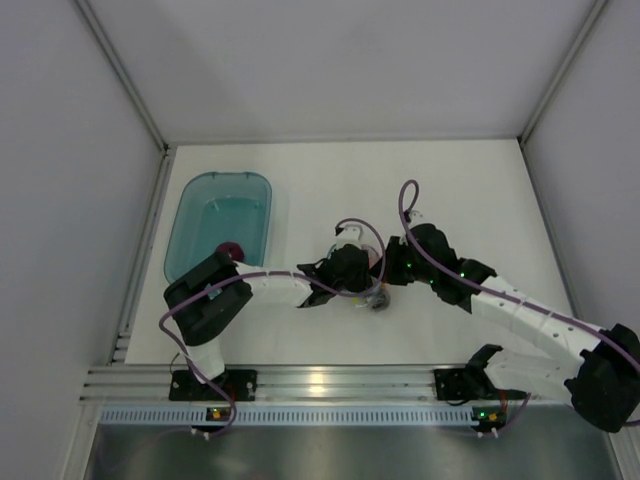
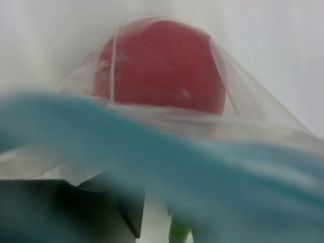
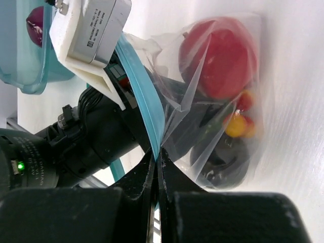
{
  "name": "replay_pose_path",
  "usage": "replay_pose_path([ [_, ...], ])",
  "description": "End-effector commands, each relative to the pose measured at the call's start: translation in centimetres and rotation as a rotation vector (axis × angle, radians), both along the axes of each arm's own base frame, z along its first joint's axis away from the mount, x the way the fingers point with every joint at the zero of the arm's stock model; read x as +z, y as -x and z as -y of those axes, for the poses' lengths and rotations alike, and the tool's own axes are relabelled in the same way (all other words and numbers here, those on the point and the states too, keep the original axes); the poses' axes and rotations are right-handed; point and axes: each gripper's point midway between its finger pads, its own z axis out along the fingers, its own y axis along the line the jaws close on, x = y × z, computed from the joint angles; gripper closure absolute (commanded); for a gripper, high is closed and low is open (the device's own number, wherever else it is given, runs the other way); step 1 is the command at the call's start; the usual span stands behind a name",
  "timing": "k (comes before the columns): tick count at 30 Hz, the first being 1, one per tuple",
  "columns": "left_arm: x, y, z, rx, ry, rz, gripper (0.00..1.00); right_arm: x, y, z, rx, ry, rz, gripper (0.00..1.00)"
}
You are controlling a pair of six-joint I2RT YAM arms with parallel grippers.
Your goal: Open the zip-top bag and remove the fake food
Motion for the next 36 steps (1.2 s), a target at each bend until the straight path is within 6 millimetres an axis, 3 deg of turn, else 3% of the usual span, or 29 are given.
replay_pose_path([
  [1,0.3,-0.4,0.9,-0.005,0.024,0.005,0.63,1.5,-0.7,-0.3,-0.002,-0.047,0.044,1.0],
  [2,0.3,-0.4,0.9,-0.007,0.023,0.005,0.77,1.5,-0.7,-0.2,-0.002,-0.046,0.047,1.0],
  [5,0.8,-0.2,0.8,-0.012,0.033,0.007,0.99,1.3,-1.0,0.0,-0.005,-0.032,0.05,1.0],
  [20,8.7,1.2,0.0,-0.077,0.159,0.123,1.0,2.5,-3.4,1.4,-0.035,0.137,0.113,1.0],
  [30,12.3,1.8,0.4,-0.126,0.212,0.181,1.0,3.2,-4.3,1.1,-0.028,0.278,0.117,1.0],
  [36,13.3,1.4,0.0,-0.103,0.207,0.197,1.0,4.4,-4.4,0.4,-0.041,0.363,0.152,1.0],
])
